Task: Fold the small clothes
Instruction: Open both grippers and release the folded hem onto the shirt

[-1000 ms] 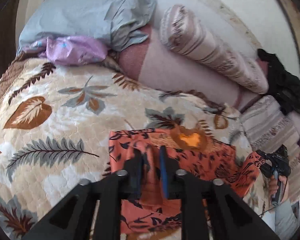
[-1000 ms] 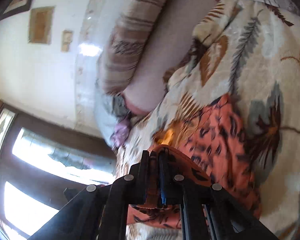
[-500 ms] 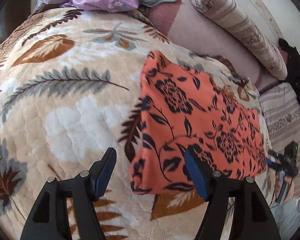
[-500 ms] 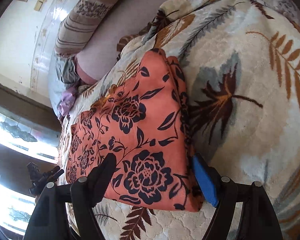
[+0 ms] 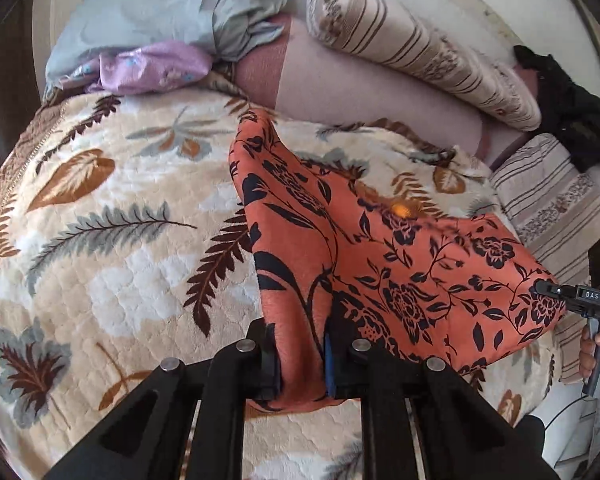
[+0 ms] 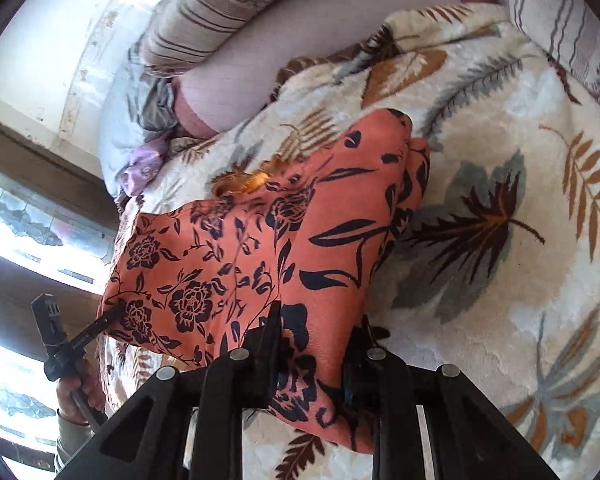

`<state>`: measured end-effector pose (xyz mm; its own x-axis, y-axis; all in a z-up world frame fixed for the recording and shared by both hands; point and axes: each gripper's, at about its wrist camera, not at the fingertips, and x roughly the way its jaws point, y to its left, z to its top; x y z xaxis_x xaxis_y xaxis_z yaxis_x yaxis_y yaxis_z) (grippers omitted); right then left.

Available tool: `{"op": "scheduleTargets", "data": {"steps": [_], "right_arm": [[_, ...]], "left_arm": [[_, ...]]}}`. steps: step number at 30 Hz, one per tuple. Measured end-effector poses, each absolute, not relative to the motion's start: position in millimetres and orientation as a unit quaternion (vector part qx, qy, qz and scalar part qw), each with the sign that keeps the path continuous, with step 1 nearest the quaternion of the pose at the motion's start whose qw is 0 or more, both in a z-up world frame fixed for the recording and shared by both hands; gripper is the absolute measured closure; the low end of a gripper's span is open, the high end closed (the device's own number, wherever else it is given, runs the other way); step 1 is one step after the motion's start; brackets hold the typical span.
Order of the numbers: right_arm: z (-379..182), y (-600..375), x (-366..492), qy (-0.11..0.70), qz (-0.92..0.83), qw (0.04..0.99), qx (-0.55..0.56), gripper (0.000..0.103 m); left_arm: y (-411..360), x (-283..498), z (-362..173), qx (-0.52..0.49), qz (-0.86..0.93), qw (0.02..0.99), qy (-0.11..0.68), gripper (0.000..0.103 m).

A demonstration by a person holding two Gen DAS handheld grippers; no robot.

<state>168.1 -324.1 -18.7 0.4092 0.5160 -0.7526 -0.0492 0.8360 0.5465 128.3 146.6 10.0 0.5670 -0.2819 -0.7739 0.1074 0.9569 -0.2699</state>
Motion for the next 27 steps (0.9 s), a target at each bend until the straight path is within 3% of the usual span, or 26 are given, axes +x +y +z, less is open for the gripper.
{"op": "scheduleTargets", "data": {"steps": [2, 4, 5, 6, 7, 8, 15, 23, 25, 27], "right_arm": [[-11, -335, 136, 0.513, 0.180, 0.806, 0.236, 0.080], [-28, -349, 102, 0.528, 0.168, 0.797, 0.239, 0.076], [-48, -354, 86, 0.543, 0.159, 0.791, 0.234, 0.070], [-72, -355, 72, 0.563, 0.157, 0.777, 0.234, 0.040], [-100, -362, 59, 0.591, 0.142, 0.758, 0.237, 0.020], [-123, -369, 46, 0.616, 0.109, 0.745, 0.234, 0.011], [-75, -401, 34, 0.502, 0.110, 0.807, 0.291, 0.013], [-85, -378, 121, 0.500, 0.072, 0.831, 0.233, 0.014], [-98, -377, 137, 0.510, 0.067, 0.828, 0.222, 0.026], [-106, -365, 148, 0.521, 0.075, 0.827, 0.198, 0.047]], "left_arm": [[155, 91, 16, -0.108, -0.129, 0.878, 0.448, 0.085], [166, 57, -4, -0.124, -0.132, 0.870, 0.458, 0.076], [172, 44, -24, -0.135, -0.128, 0.863, 0.470, 0.060], [174, 38, -50, -0.136, -0.114, 0.853, 0.491, 0.046], [177, 32, -78, -0.128, -0.089, 0.837, 0.525, 0.046], [181, 26, -103, -0.117, -0.061, 0.816, 0.563, 0.047], [191, 16, -58, -0.106, -0.039, 0.862, 0.494, 0.046], [138, 42, -59, -0.084, -0.075, 0.866, 0.487, 0.042], [126, 45, -68, -0.074, -0.077, 0.861, 0.496, 0.042], [120, 42, -74, -0.070, -0.081, 0.860, 0.499, 0.042]]}}
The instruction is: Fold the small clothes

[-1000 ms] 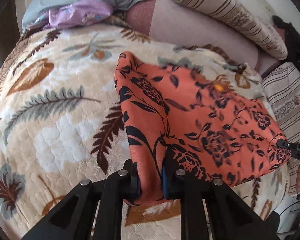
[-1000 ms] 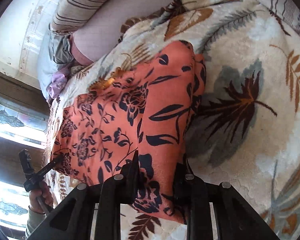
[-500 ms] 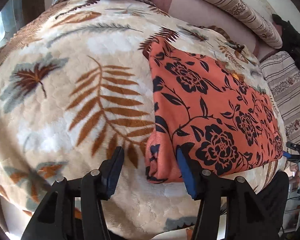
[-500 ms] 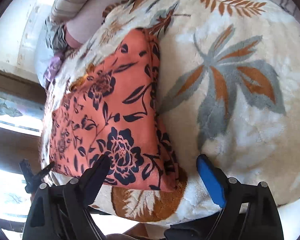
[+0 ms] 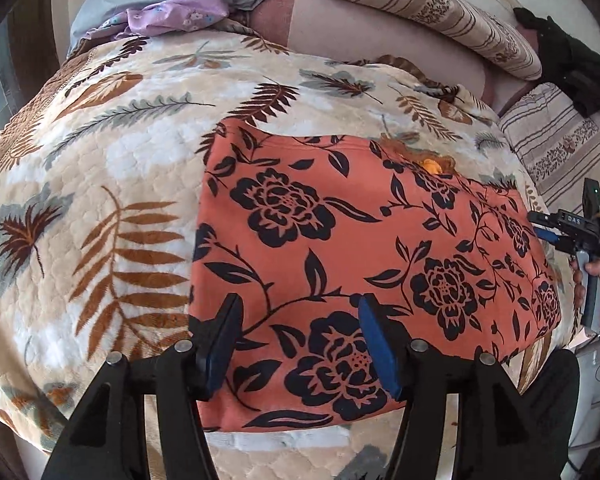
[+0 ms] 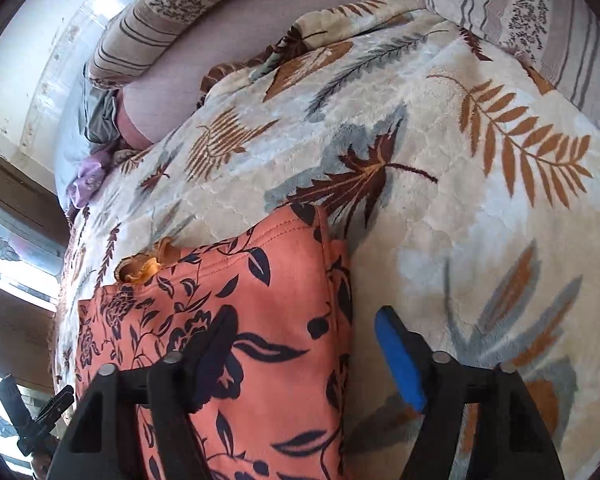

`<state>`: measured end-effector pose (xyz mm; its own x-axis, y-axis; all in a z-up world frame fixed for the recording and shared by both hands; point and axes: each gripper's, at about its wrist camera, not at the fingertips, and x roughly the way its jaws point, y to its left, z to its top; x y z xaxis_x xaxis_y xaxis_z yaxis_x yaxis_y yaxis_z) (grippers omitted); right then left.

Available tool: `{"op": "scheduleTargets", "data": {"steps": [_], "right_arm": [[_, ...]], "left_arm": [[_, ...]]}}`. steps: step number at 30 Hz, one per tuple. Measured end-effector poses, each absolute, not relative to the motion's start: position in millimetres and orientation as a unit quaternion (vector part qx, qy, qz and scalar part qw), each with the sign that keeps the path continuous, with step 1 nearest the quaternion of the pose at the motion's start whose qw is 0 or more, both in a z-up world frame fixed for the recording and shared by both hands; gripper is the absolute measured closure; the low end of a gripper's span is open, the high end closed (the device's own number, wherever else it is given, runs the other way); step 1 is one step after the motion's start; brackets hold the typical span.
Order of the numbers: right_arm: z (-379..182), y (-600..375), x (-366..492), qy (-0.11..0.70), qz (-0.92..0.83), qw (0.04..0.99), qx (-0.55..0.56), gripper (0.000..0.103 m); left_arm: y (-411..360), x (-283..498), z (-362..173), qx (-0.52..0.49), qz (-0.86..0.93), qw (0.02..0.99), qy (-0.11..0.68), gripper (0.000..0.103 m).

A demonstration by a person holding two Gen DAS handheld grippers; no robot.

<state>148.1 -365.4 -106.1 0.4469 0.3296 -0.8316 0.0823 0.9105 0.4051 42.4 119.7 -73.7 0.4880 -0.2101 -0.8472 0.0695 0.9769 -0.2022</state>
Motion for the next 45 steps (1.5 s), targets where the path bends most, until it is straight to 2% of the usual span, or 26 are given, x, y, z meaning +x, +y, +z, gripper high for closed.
{"op": "scheduleTargets", "data": {"steps": [1, 2, 3, 5, 10, 13, 14, 15, 16, 17, 18, 21, 24, 26, 27, 28, 33, 36, 38, 40, 42, 45], "right_arm": [[-110, -359, 152, 0.531, 0.082, 0.823, 0.182, 0.056], [-111, -353, 155, 0.539, 0.083, 0.822, 0.166, 0.074], [-109, -350, 154, 0.537, 0.076, 0.828, 0.144, 0.079], [-100, -350, 152, 0.528, 0.042, 0.842, 0.105, 0.094], [-112, -379, 150, 0.527, 0.012, 0.837, 0.145, 0.094], [-96, -385, 138, 0.506, 0.005, 0.844, 0.178, 0.085], [-88, -386, 133, 0.496, 0.005, 0.848, 0.186, 0.067], [-79, -385, 126, 0.485, 0.006, 0.852, 0.197, 0.029], [-69, -385, 118, 0.466, 0.012, 0.858, 0.214, 0.016], [-59, -383, 110, 0.448, 0.030, 0.861, 0.237, 0.014], [-50, -379, 103, 0.440, 0.058, 0.857, 0.261, 0.014], [-39, -355, 80, 0.435, 0.171, 0.815, 0.342, 0.014], [-68, -329, 65, 0.464, 0.246, 0.762, 0.378, 0.015], [-111, -333, 63, 0.516, 0.175, 0.757, 0.360, 0.015], [-129, -343, 59, 0.512, 0.162, 0.746, 0.394, 0.024], [-130, -354, 53, 0.485, 0.161, 0.742, 0.435, 0.027], [-92, -365, 39, 0.451, 0.143, 0.768, 0.432, 0.024], [-99, -354, 33, 0.464, 0.191, 0.740, 0.448, 0.018], [-118, -349, 29, 0.497, 0.162, 0.745, 0.415, 0.018], [-137, -363, 17, 0.480, 0.135, 0.735, 0.460, 0.023], [-129, -371, 6, 0.456, 0.111, 0.737, 0.485, 0.022], [-107, -365, -10, 0.449, 0.112, 0.753, 0.468, 0.020]], "left_arm": [[117, 42, -78, -0.067, -0.081, 0.859, 0.502, 0.042], [116, 42, -82, -0.064, -0.079, 0.857, 0.505, 0.042], [115, 42, -86, -0.062, -0.075, 0.856, 0.508, 0.042], [115, 41, -89, -0.060, -0.073, 0.857, 0.507, 0.042], [116, 35, -76, -0.063, -0.062, 0.864, 0.496, 0.042], [118, 26, -58, -0.070, -0.067, 0.887, 0.451, 0.039], [118, 28, -62, -0.061, -0.053, 0.885, 0.459, 0.032], [120, 33, -75, -0.055, -0.034, 0.871, 0.487, 0.032], [123, 39, -95, -0.055, -0.025, 0.848, 0.526, 0.032], [126, 39, -106, -0.059, -0.027, 0.843, 0.534, 0.031], [126, 34, -102, -0.055, -0.026, 0.856, 0.513, 0.031], [122, 27, -93, -0.042, -0.028, 0.858, 0.511, 0.031], [124, 22, -99, -0.042, -0.034, 0.856, 0.515, 0.031], [121, 16, -98, -0.031, -0.036, 0.856, 0.514, 0.031], [119, 14, -98, -0.024, -0.038, 0.855, 0.517, 0.031], [118, 11, -96, -0.016, -0.039, 0.853, 0.520, 0.031], [120, -2, -75, -0.023, -0.035, 0.864, 0.502, 0.031], [113, -1, -57, -0.043, -0.048, 0.880, 0.471, 0.031], [102, 6, -53, -0.049, -0.066, 0.884, 0.459, 0.028], [91, 19, -66, -0.051, -0.085, 0.873, 0.477, 0.025], [87, 31, -94, -0.067, -0.080, 0.845, 0.525, 0.025], [79, 26, -96, -0.043, -0.062, 0.857, 0.510, 0.025]]}}
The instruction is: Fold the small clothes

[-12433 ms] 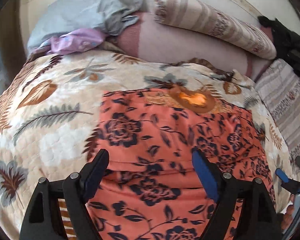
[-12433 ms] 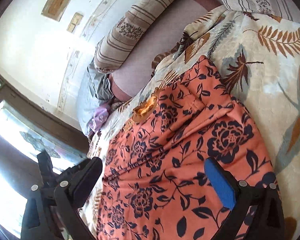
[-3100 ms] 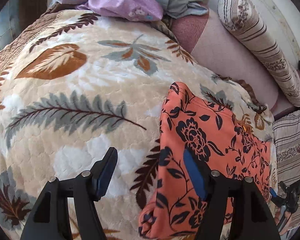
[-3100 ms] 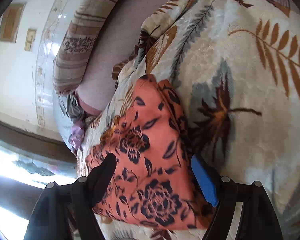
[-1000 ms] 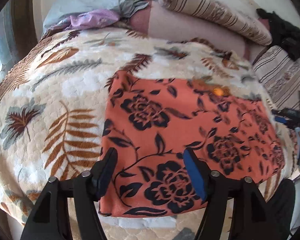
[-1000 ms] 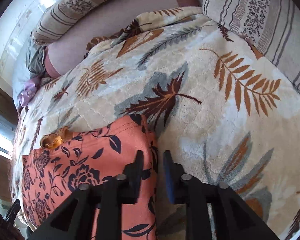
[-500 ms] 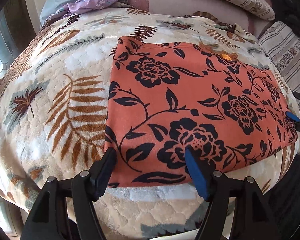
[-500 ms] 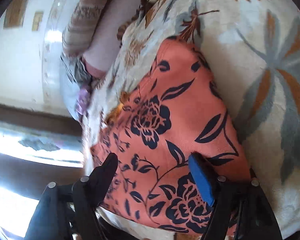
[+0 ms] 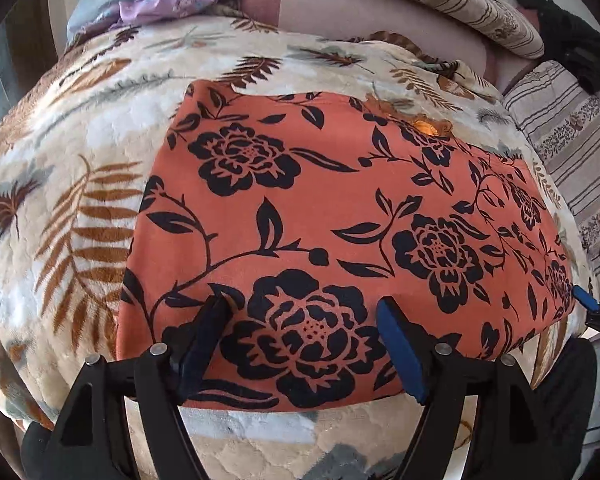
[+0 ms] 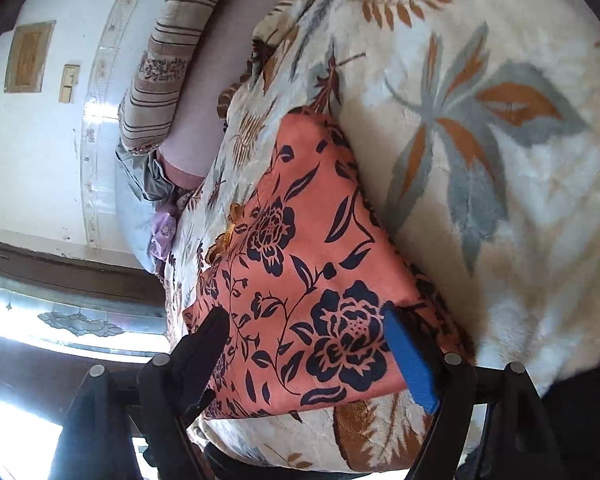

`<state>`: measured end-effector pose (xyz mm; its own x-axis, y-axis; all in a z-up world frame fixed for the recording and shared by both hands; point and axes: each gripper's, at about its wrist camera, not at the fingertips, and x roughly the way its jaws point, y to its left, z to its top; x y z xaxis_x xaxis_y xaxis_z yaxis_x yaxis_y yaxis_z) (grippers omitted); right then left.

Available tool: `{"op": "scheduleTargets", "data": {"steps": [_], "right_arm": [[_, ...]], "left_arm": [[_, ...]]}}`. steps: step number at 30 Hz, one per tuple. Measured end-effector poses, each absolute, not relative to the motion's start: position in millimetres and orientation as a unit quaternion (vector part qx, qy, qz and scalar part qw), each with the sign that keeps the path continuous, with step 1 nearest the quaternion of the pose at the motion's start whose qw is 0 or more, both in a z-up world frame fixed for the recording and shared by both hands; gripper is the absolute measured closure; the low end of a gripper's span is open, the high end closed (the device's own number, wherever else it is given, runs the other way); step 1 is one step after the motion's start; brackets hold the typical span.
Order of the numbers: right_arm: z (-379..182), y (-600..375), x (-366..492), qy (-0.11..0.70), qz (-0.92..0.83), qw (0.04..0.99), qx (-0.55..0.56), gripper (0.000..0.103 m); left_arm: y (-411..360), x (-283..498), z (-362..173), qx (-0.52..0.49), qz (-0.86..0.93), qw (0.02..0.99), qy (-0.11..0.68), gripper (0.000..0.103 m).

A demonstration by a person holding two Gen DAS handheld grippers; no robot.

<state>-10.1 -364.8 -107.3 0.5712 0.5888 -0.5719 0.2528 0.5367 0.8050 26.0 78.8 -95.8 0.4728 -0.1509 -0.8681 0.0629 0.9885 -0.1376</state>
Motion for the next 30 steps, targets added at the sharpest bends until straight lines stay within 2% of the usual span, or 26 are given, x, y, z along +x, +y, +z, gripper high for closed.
{"op": "scheduleTargets", "data": {"steps": [3, 7, 11, 14, 16, 17, 18, 23, 26, 27, 29, 30], "right_arm": [[-112, -348, -28, 0.466, 0.134, 0.730, 0.482, 0.020], [-149, -325, -34, 0.492, 0.113, 0.694, 0.513, 0.020], [-166, -334, -33, 0.419, 0.067, 0.692, 0.584, 0.019], [-172, -343, -30, 0.387, 0.043, 0.692, 0.607, 0.024], [-168, -345, -26, 0.392, 0.034, 0.704, 0.592, 0.046], [-165, -345, -22, 0.399, 0.039, 0.711, 0.577, 0.084], [-160, -348, -22, 0.401, 0.041, 0.720, 0.565, 0.093], [-110, -342, -34, 0.396, 0.027, 0.800, 0.449, 0.093], [-149, -351, -43, 0.464, -0.008, 0.750, 0.471, 0.088], [-151, -354, -46, 0.464, 0.003, 0.747, 0.477, 0.085], [-128, -358, -50, 0.450, 0.009, 0.765, 0.460, 0.072], [-113, -361, -52, 0.432, 0.017, 0.778, 0.456, 0.046]], "left_arm": [[69, 27, -86, -0.034, -0.071, 0.857, 0.510, 0.025], [58, 28, -65, -0.063, -0.095, 0.871, 0.477, 0.025], [51, 32, -66, -0.096, -0.118, 0.871, 0.468, 0.025], [53, 40, -100, -0.127, -0.114, 0.844, 0.509, 0.025], [50, 34, -98, -0.120, -0.110, 0.857, 0.489, 0.025], [46, 33, -95, -0.108, -0.107, 0.855, 0.496, 0.025], [43, 33, -92, -0.100, -0.107, 0.854, 0.500, 0.025], [39, 28, -71, -0.092, -0.107, 0.863, 0.485, 0.025], [35, 28, -69, -0.084, -0.108, 0.867, 0.479, 0.025], [32, 31, -72, -0.078, -0.108, 0.865, 0.483, 0.025], [27, 38, -87, -0.070, -0.102, 0.857, 0.500, 0.024], [25, 42, -98, -0.065, -0.096, 0.851, 0.512, 0.025]]}}
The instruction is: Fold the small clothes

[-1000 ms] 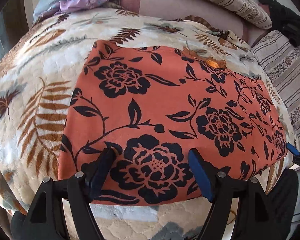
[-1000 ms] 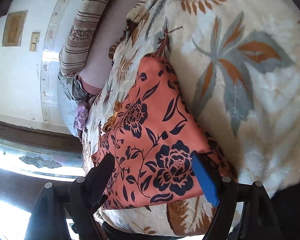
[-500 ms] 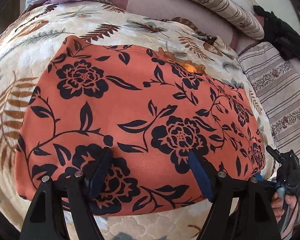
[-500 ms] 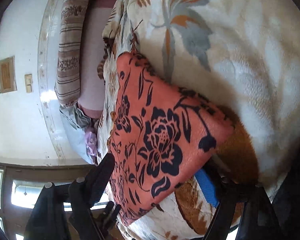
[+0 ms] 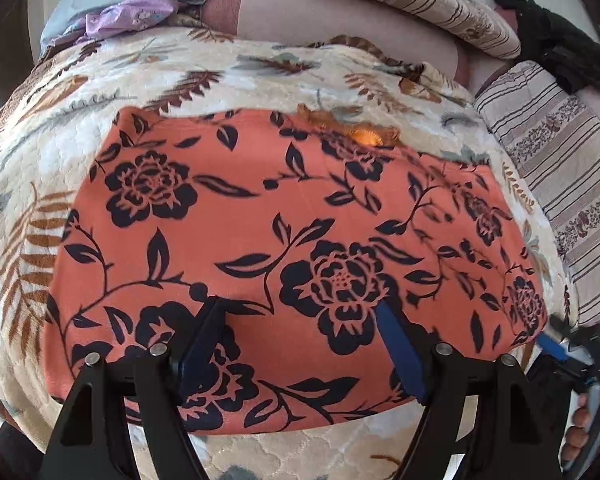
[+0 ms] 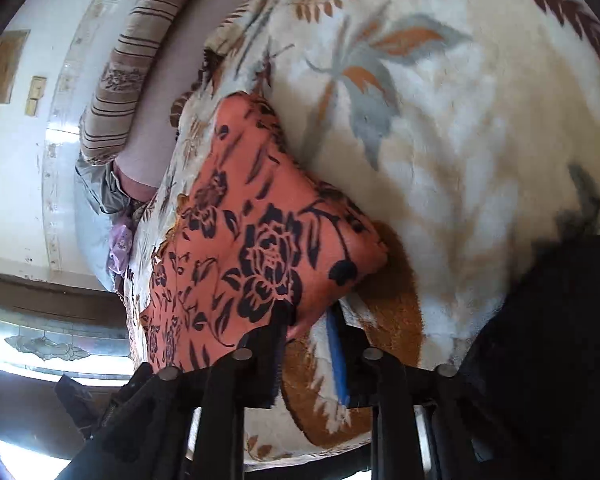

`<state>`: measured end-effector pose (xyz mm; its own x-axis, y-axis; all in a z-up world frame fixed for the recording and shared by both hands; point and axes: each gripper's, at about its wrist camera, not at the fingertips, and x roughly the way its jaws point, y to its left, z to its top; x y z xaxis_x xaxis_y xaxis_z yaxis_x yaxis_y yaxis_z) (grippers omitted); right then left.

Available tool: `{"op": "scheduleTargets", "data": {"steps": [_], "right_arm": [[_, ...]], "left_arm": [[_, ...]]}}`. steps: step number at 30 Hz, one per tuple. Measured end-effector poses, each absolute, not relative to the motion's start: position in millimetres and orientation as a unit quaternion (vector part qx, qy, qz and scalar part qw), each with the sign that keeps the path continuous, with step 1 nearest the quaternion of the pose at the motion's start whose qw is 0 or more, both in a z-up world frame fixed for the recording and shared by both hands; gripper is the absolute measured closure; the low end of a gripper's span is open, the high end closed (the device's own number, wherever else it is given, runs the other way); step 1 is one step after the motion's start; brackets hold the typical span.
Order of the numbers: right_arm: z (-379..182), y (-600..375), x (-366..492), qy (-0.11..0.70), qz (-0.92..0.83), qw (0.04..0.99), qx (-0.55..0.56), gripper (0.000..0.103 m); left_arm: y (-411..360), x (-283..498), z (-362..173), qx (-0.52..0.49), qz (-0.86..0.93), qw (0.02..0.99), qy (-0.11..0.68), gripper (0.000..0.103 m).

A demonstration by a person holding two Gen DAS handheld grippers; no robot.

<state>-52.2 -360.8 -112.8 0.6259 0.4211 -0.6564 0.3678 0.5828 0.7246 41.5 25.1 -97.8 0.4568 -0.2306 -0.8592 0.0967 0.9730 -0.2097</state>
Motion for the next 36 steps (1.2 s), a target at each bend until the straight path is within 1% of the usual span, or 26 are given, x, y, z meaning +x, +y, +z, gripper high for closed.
{"op": "scheduleTargets", "data": {"steps": [1, 2, 3, 6, 9, 13, 16, 17, 18, 19, 20, 21, 23, 25, 27, 28, 30, 31, 32, 33, 34, 36], "right_arm": [[-96, -365, -54, 0.410, 0.024, 0.794, 0.448, 0.030], [-80, -371, -54, 0.390, 0.018, 0.812, 0.433, 0.016], [-67, -377, -50, 0.376, 0.019, 0.826, 0.419, 0.016], [-55, -392, -14, 0.374, 0.086, 0.832, 0.402, 0.016], [-73, -400, 49, 0.417, 0.128, 0.812, 0.388, 0.016], [-113, -400, 130, 0.486, 0.158, 0.773, 0.376, 0.018], [-137, -392, 167, 0.525, 0.150, 0.759, 0.355, 0.018], [-140, -391, 173, 0.526, 0.151, 0.757, 0.357, 0.018], [-141, -390, 176, 0.520, 0.155, 0.759, 0.361, 0.024], [-139, -387, 177, 0.520, 0.166, 0.756, 0.361, 0.038], [-136, -384, 177, 0.518, 0.173, 0.758, 0.356, 0.080], [-128, -382, 175, 0.512, 0.165, 0.772, 0.338, 0.087], [-121, -383, 168, 0.498, 0.134, 0.795, 0.319, 0.088], [-139, -393, 170, 0.516, 0.062, 0.801, 0.297, 0.088], [-147, -406, 167, 0.506, 0.061, 0.785, 0.352, 0.089], [-140, -407, 163, 0.495, 0.057, 0.788, 0.362, 0.084], [-117, -404, 152, 0.482, 0.023, 0.810, 0.332, 0.074], [-104, -404, 146, 0.471, 0.012, 0.820, 0.324, 0.065], [-90, -401, 136, 0.453, 0.014, 0.828, 0.329, 0.060], [-76, -396, 126, 0.433, 0.028, 0.836, 0.336, 0.035], [-64, -388, 118, 0.422, 0.045, 0.841, 0.335, 0.020], [-48, -363, 102, 0.414, 0.096, 0.843, 0.330, 0.019]], "left_arm": [[22, 42, -105, -0.051, -0.092, 0.854, 0.510, 0.025], [17, 39, -106, -0.028, -0.089, 0.864, 0.495, 0.023], [12, 37, -107, -0.009, -0.088, 0.866, 0.493, 0.020], [6, 35, -109, 0.011, -0.084, 0.869, 0.488, 0.018], [11, 36, -108, -0.004, -0.092, 0.867, 0.489, 0.018], [12, 35, -109, 0.003, -0.100, 0.868, 0.487, 0.018], [12, 34, -110, 0.000, -0.103, 0.869, 0.484, 0.018], [13, 34, -110, 0.000, -0.104, 0.870, 0.483, 0.018], [13, 34, -111, 0.001, -0.106, 0.870, 0.481, 0.017], [13, 34, -111, 0.001, -0.109, 0.871, 0.479, 0.017], [13, 33, -112, 0.002, -0.110, 0.872, 0.477, 0.017], [13, 33, -112, 0.004, -0.112, 0.873, 0.475, 0.016], [13, 32, -113, 0.004, -0.113, 0.875, 0.471, 0.016], [13, 32, -113, 0.003, -0.115, 0.876, 0.469, 0.016], [13, 33, -112, 0.004, -0.117, 0.874, 0.472, 0.016], [15, 33, -112, 0.000, -0.119, 0.873, 0.472, 0.016], [17, 33, -111, -0.004, -0.126, 0.872, 0.473, 0.016], [16, 33, -111, -0.001, -0.129, 0.872, 0.473, 0.016], [15, 34, -110, 0.004, -0.131, 0.870, 0.474, 0.016], [16, 34, -109, 0.005, -0.133, 0.869, 0.476, 0.016], [17, 34, -105, -0.001, -0.133, 0.868, 0.479, 0.016], [26, 31, -94, -0.034, -0.131, 0.866, 0.481, 0.016]]}}
